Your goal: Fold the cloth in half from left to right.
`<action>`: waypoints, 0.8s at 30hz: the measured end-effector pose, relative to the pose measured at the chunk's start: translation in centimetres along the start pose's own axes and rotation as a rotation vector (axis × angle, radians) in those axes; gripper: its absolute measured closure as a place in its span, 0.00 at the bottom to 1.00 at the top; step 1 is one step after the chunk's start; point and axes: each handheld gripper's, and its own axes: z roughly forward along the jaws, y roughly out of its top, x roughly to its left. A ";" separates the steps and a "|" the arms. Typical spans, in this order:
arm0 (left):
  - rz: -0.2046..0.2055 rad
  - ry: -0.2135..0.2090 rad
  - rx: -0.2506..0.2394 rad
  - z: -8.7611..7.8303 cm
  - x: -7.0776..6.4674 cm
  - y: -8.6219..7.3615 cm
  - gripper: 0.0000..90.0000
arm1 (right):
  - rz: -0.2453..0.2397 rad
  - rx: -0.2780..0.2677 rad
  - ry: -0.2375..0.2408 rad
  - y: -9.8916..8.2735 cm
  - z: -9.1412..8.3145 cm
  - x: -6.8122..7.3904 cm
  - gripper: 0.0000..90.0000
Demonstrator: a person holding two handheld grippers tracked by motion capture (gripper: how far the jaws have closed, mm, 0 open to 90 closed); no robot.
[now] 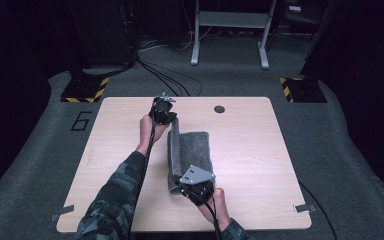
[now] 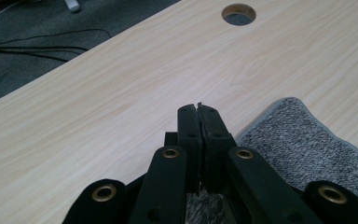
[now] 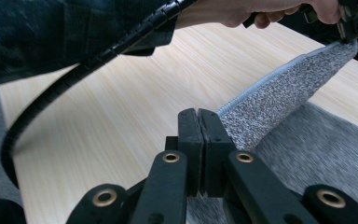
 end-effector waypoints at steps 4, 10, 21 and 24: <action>0.013 -0.017 0.004 1.2 -1.1 0.4 0.98 | 0.001 0.031 -0.017 -0.9 -0.3 -0.4 0.99; 0.043 -0.036 0.033 2.9 -2.6 0.9 0.98 | 0.022 0.057 -0.023 -2.1 -0.3 -0.8 0.99; 0.046 -0.051 0.065 6.1 -4.9 1.0 0.98 | 0.082 0.115 -0.076 -4.5 -0.7 -2.0 0.98; 0.040 -0.057 0.072 6.7 -5.3 1.1 0.98 | 0.084 0.116 -0.079 -5.0 -1.0 -2.3 0.98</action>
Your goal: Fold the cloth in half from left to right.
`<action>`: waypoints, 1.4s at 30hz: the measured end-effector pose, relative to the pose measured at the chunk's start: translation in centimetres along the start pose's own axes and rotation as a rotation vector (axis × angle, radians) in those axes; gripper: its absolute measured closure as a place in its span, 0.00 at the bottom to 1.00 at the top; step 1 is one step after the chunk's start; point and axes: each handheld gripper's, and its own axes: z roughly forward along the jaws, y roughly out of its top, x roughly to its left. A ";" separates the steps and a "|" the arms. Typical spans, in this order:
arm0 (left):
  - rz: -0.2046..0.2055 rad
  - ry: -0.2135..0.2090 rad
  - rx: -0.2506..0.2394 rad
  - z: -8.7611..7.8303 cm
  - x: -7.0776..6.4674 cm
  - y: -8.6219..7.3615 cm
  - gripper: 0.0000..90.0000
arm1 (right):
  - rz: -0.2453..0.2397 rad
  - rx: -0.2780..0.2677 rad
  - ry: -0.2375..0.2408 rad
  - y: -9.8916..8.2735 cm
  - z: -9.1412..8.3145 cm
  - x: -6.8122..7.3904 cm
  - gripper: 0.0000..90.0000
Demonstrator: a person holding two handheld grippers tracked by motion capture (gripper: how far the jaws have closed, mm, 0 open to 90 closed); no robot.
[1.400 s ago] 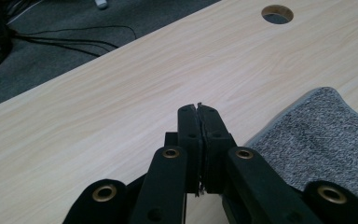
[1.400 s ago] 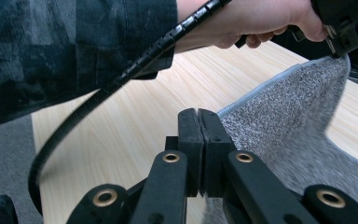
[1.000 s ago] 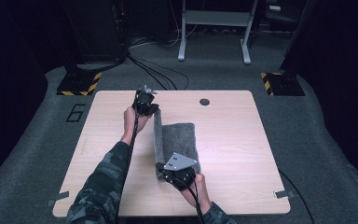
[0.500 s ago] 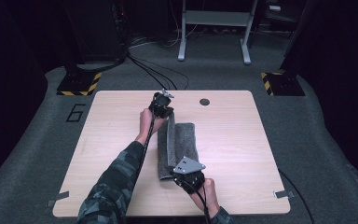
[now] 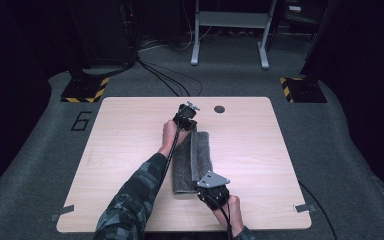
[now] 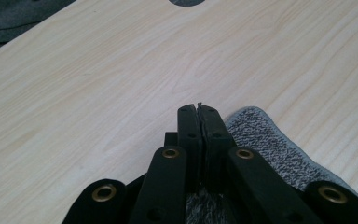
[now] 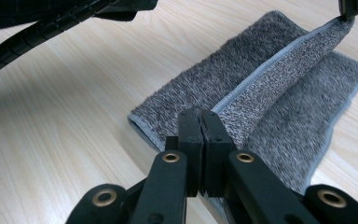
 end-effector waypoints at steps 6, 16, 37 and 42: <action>0.008 -0.006 0.012 0.6 -0.8 0.4 0.98 | 0.029 -0.003 -0.019 -0.8 -0.3 -0.4 0.98; 0.010 -0.020 0.024 1.6 -1.5 0.8 0.98 | 0.048 0.020 -0.051 -1.8 -0.4 -0.9 0.98; 0.021 -0.069 -0.014 1.4 -3.1 1.9 0.89 | 0.063 -0.009 -0.114 -2.9 -1.9 -1.4 0.96; -0.002 -0.093 -0.030 1.0 -2.9 1.9 0.56 | 0.053 0.015 -0.161 -3.3 -2.4 -1.4 0.88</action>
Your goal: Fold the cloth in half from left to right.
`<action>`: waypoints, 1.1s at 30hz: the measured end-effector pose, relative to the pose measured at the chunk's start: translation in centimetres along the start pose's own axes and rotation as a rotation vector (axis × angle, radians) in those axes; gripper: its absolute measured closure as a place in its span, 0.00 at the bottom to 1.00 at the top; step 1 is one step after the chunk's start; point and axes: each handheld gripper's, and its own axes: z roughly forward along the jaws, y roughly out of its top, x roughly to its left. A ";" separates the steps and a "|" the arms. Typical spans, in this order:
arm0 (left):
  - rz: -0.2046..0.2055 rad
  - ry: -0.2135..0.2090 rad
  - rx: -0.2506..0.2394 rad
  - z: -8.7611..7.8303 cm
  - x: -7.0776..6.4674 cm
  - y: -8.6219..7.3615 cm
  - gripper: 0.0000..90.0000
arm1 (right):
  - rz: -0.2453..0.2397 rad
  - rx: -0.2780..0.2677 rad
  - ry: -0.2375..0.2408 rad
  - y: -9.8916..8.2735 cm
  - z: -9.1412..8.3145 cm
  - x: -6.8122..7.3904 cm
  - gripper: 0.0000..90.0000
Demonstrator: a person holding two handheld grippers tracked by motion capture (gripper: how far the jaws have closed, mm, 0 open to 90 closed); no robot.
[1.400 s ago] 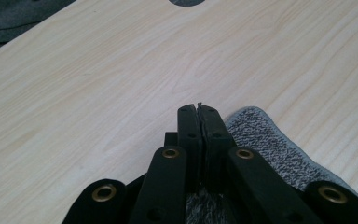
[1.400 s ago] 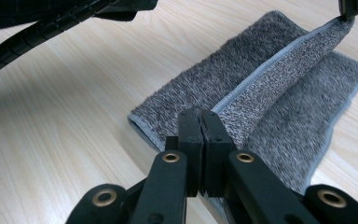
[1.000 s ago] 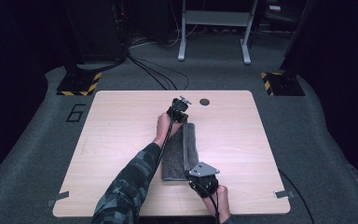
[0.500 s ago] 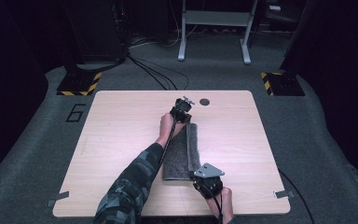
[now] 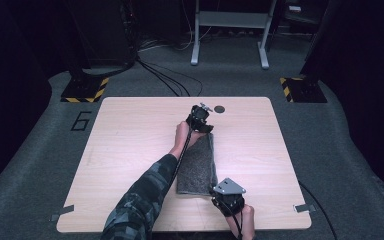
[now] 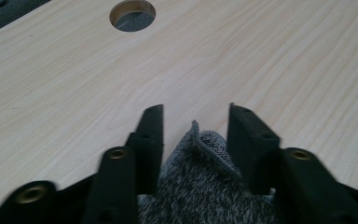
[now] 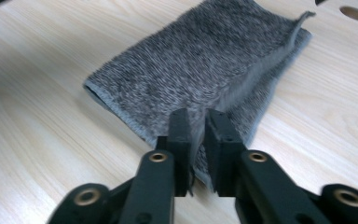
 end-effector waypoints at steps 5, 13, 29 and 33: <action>-0.012 0.019 0.008 -1.1 0.8 -0.5 0.41 | 0.025 0.020 -0.025 -0.4 -0.3 -0.6 0.72; -0.047 0.064 0.016 -3.3 3.0 -3.5 0.30 | 0.096 0.035 -0.015 -0.3 0.5 -2.9 0.49; -0.047 0.050 0.057 -6.8 3.4 -10.9 0.18 | 0.111 0.133 0.032 1.2 5.4 -7.2 0.25; -0.017 0.036 0.063 -7.4 1.7 -12.2 0.17 | 0.117 0.155 0.058 1.7 6.6 -7.3 0.23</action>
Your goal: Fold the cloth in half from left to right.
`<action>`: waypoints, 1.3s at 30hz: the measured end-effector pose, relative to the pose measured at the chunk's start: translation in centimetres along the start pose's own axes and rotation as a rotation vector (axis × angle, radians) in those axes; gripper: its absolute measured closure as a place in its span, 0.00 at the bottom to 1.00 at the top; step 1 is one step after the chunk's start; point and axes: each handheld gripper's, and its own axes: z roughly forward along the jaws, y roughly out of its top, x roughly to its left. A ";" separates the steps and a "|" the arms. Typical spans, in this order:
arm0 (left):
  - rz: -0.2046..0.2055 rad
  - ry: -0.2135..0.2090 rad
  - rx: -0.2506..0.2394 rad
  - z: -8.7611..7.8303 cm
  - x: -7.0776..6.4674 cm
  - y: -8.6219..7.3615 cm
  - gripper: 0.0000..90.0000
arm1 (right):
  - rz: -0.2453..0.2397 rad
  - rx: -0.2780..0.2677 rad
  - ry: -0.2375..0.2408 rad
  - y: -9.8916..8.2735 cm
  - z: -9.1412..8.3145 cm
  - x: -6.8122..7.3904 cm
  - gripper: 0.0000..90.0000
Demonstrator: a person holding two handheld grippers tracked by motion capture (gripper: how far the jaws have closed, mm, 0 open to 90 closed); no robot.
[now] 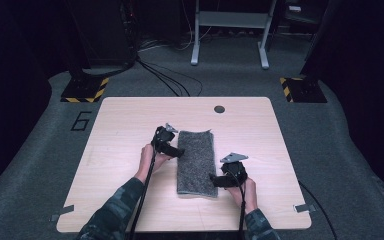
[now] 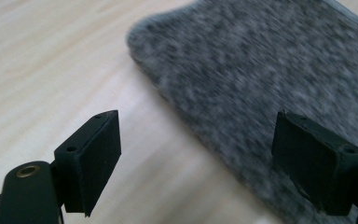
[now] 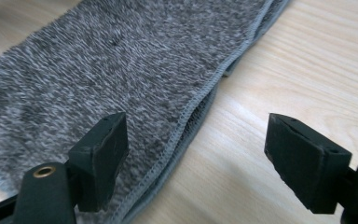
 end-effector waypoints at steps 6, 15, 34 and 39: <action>0.050 0.005 0.026 -0.5 -2.5 -2.6 0.17 | -0.029 0.034 -0.010 0.0 1.0 0.4 0.22; 0.066 0.034 0.009 -1.5 -3.6 -4.9 0.17 | -0.064 0.051 -0.025 -0.5 1.1 1.5 0.23; 0.055 -0.018 0.000 -3.5 -5.2 -7.7 0.17 | -0.097 0.074 0.070 -2.7 -0.9 4.0 0.21; 0.030 -0.038 -0.023 -4.2 -4.6 -7.5 0.15 | -0.069 0.044 0.090 -2.2 -1.2 2.9 0.17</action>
